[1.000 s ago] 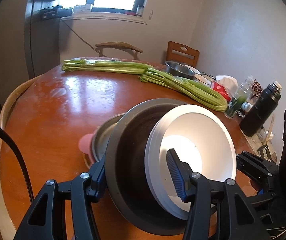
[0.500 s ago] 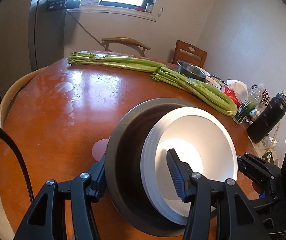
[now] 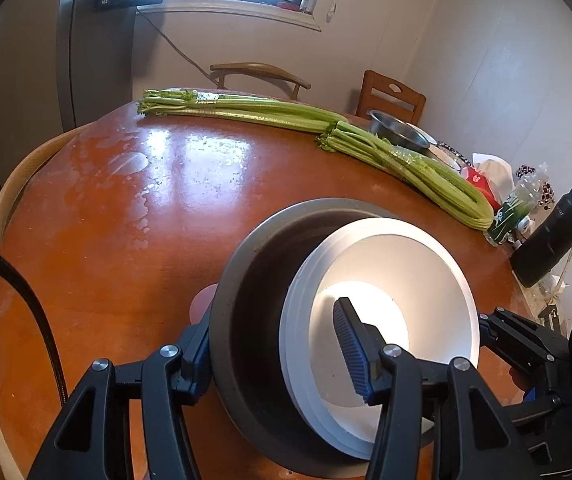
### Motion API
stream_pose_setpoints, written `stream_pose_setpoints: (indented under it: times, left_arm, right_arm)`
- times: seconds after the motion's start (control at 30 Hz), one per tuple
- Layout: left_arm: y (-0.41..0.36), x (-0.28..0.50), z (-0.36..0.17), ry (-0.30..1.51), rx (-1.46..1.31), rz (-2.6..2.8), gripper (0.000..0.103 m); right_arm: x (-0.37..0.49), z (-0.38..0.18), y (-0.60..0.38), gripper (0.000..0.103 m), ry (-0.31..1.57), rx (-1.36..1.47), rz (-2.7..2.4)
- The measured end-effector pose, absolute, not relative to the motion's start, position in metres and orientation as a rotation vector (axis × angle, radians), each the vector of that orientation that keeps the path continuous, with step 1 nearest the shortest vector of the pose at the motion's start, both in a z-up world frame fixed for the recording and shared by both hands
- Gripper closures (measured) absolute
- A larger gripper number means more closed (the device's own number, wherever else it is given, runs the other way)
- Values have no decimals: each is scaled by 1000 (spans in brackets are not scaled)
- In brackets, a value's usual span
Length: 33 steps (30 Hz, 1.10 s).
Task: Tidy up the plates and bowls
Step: 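Lower the steel bowl stack onto the steel tray and open the left tool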
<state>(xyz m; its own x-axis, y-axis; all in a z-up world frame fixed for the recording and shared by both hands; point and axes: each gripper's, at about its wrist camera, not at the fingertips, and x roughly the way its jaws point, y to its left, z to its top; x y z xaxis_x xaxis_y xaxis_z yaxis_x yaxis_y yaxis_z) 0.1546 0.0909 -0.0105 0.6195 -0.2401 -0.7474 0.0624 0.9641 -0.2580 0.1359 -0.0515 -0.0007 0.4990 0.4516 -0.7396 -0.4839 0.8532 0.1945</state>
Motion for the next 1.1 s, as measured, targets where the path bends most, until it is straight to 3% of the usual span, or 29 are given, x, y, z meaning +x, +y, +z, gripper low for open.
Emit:
stream_pose_setpoints:
  times: [1.1]
  left_arm:
    - [91, 159, -14, 850, -137, -81, 49]
  right_arm:
    - [141, -9, -51, 37, 863, -67, 530]
